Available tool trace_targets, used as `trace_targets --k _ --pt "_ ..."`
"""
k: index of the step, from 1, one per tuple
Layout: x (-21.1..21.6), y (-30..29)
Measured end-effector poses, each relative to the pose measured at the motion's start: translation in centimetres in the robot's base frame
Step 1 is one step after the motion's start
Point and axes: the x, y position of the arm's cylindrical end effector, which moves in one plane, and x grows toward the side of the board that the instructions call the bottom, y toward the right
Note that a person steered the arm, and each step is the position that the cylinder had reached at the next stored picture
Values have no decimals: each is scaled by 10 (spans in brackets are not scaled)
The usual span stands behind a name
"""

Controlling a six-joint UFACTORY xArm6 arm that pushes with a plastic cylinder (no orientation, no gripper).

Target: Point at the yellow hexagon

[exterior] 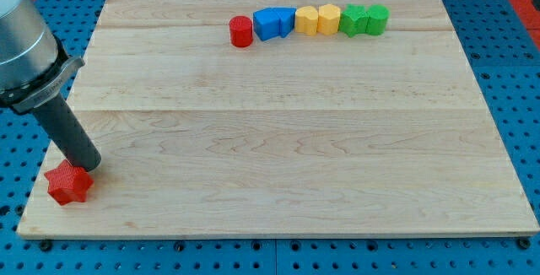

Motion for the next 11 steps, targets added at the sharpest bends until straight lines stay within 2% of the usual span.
trace_targets --k 1,2,3,4,5,6,7,8,9,11 --pt "-17 5" --pt "-122 43" --pt "-188 88" --pt "-189 88" --pt "-167 149" --pt "-165 208" --pt "-165 208" --pt "-169 237" --pt "-191 318" --pt "-204 312"
